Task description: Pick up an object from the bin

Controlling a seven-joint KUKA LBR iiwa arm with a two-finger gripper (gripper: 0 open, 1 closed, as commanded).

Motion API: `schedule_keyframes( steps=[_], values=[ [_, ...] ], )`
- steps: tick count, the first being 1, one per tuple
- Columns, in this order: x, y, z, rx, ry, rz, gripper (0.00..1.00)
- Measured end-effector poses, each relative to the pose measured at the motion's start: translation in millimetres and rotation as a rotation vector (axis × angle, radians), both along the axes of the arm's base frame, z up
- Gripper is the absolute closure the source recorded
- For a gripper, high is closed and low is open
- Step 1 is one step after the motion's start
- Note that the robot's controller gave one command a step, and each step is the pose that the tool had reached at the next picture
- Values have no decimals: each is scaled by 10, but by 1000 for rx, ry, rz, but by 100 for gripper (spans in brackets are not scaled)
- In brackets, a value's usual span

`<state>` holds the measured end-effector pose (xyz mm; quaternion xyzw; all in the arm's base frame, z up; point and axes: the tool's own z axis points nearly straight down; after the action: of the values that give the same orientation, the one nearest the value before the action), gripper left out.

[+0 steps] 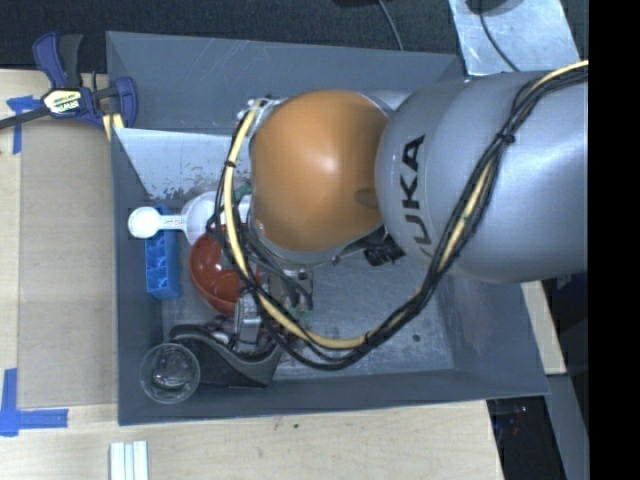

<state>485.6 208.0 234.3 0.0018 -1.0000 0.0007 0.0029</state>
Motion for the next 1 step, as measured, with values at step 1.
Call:
schedule_keyframes(
  steps=[1],
  values=[
    [19,-13,46,2,-8,-5,0]
  ],
)
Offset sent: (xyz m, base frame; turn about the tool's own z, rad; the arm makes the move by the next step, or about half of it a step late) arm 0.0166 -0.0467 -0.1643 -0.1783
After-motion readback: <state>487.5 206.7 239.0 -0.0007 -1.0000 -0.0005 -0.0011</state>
